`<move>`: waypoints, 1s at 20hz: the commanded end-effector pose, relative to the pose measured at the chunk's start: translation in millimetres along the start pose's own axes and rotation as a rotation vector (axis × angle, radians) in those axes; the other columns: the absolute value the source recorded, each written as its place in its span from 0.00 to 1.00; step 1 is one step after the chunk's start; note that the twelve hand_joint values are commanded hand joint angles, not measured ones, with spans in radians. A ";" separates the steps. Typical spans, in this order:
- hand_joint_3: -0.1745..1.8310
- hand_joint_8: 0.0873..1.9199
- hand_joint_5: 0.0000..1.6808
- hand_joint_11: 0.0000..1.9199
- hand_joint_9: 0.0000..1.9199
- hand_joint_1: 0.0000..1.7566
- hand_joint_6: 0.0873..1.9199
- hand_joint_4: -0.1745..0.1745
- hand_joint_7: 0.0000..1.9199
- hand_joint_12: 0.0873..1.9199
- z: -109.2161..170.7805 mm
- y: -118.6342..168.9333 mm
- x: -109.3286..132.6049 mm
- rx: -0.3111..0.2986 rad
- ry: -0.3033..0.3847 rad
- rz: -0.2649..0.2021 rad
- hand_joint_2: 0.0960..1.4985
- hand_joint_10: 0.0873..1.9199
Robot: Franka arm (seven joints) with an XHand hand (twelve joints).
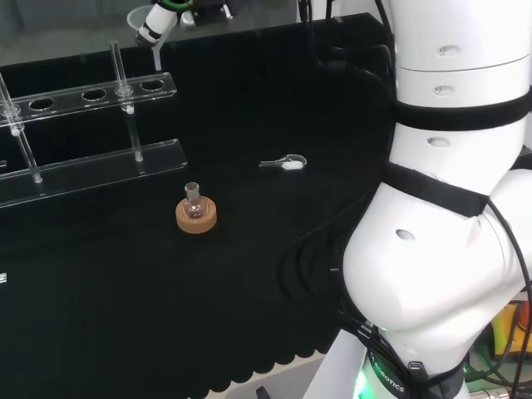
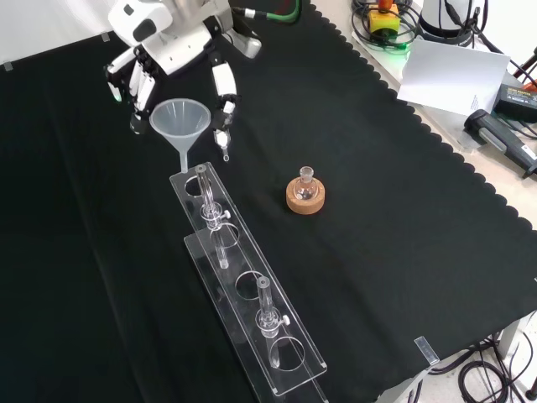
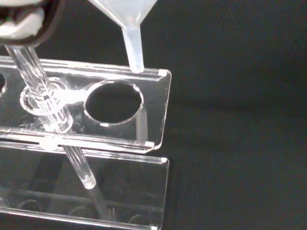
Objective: Pick up the funnel from the transparent funnel stand.
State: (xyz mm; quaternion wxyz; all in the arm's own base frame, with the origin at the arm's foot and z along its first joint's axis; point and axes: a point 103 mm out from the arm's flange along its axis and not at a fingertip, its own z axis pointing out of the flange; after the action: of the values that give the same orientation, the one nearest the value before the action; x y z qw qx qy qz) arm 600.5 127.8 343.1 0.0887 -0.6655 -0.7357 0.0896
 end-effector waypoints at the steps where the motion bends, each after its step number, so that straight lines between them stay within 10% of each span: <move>1: 0.54 0.29 0.46 0.00 0.38 0.49 0.00 0.51 0.52 0.62 -22.8 -9.7 -6.4 -0.017 -0.018 -0.007 0.26 0.21; 20: 0.55 0.29 0.47 0.00 0.38 0.50 0.00 0.52 0.52 0.63 -34.8 -25.5 0.3 -0.049 -0.048 -0.037 0.26 0.21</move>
State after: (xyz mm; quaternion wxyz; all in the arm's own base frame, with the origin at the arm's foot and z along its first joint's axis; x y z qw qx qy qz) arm 587.1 127.2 381.9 0.0583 -0.6537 -0.7494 0.0875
